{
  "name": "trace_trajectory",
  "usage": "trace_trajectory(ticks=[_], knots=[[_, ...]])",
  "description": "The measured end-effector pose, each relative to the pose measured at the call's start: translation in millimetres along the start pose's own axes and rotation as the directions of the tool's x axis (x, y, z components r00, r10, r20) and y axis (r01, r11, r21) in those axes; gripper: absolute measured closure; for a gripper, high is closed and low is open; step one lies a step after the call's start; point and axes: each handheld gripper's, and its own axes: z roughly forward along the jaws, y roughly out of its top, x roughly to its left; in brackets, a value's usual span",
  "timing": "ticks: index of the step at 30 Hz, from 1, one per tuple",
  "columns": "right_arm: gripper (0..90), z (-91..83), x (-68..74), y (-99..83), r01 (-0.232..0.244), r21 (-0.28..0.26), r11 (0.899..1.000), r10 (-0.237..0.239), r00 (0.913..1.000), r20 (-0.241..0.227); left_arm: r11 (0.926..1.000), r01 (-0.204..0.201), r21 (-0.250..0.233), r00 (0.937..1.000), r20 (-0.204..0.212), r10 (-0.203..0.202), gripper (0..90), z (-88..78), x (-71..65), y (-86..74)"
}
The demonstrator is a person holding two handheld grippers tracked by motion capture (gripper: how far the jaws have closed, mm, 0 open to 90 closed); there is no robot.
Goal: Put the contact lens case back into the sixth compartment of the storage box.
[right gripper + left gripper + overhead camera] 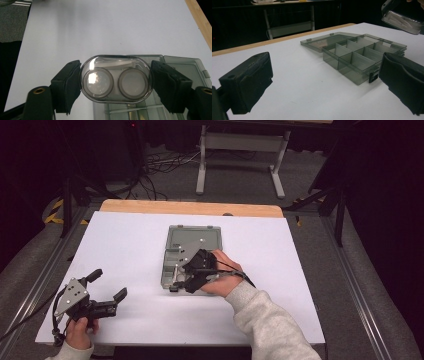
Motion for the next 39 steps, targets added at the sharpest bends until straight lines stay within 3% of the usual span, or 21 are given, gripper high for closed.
trace_trajectory(ticks=[26,39], knots=[[26.7,18.6,-33.6,-7.8,-0.034,0.071,0.997,0.032,0.9989,0.035,1.0,0.003,-0.001,1.0,0.001,-0.003,0.0,0.3,0.7,-0.3],[26.7,27.7,-43.3,-14.4,-0.053,0.077,0.996,0.05,0.9979,0.04,1.0,0.002,0.0,1.0,0.001,-0.002,0.0,0.3,0.5,-0.2]])
